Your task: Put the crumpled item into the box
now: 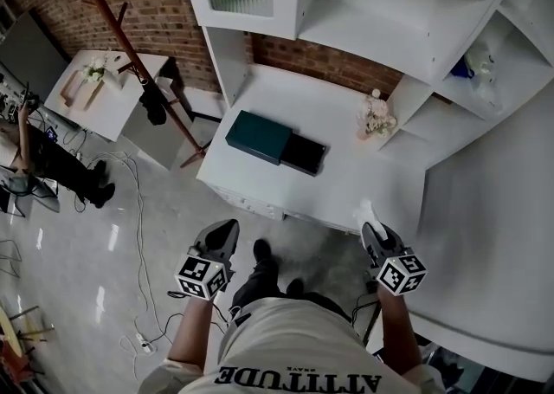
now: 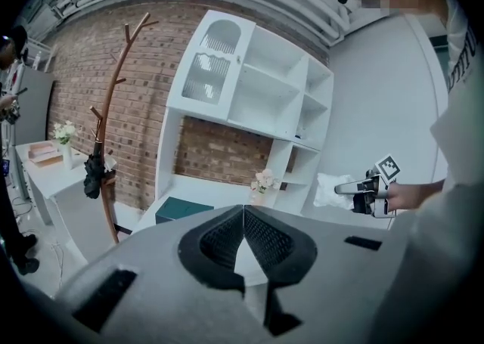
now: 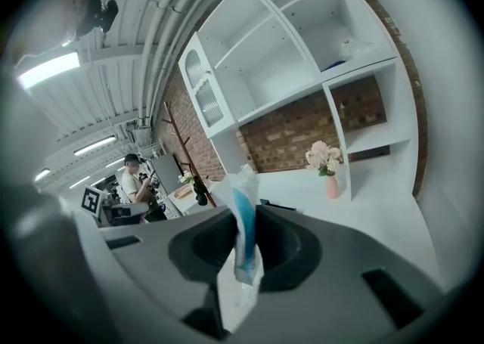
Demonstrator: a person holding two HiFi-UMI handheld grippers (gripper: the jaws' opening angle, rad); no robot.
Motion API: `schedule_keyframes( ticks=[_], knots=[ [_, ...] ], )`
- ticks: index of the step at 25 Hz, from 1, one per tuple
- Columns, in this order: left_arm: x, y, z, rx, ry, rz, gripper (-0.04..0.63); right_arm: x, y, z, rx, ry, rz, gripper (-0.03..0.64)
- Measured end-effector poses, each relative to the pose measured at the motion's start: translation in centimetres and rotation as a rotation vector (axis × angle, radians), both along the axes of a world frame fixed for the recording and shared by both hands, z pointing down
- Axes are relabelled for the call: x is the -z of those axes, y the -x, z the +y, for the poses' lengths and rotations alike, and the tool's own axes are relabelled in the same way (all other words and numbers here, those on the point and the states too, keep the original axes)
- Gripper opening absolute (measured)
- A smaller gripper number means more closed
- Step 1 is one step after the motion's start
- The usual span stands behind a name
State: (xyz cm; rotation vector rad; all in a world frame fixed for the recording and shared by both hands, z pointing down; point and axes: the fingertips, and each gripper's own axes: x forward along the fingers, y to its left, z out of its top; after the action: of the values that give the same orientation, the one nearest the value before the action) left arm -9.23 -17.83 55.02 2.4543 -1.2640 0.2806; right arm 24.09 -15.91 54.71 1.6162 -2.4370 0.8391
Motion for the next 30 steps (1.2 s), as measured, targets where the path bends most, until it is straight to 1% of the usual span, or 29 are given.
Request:
schedule_keyframes(
  ticks=[5, 10, 15, 20, 24, 27, 30],
  knots=[
    [-1.7, 1.2, -4.3, -0.044, 0.027, -0.010, 0.026, -0.9, 1.5, -3.8, -0.008, 0.042, -0.018, 0.077],
    [-3.2, 2.5, -7.8, -0.091, 0.053, -0.004, 0.026, -1.6, 3.7, -7.4, -0.007, 0.081, -0.013, 0.077],
    [-5.1, 2.9, -9.7, -0.157, 0.086, -0.004, 0.028, -2.3, 6.6, -9.8, 0.004, 0.118, 0.007, 0.077],
    [-5.9, 2.6, -11.2, -0.210, 0.094, 0.001, 0.028, -3.1, 8.6, -11.6, 0.006, 0.157, 0.053, 0.077],
    [-5.8, 2.2, -12.4, -0.219, 0.093, 0.012, 0.028, -3.3, 9.7, -13.1, 0.016, 0.182, 0.052, 0.077],
    [-5.9, 2.0, -13.0, -0.211, 0.102, 0.024, 0.028, -4.2, 10.0, -14.1, 0.030, 0.235, 0.069, 0.077],
    [-6.5, 1.5, -13.4, -0.201, 0.118, 0.019, 0.028, -5.5, 10.1, -15.0, 0.062, 0.272, 0.066, 0.077]
  ],
)
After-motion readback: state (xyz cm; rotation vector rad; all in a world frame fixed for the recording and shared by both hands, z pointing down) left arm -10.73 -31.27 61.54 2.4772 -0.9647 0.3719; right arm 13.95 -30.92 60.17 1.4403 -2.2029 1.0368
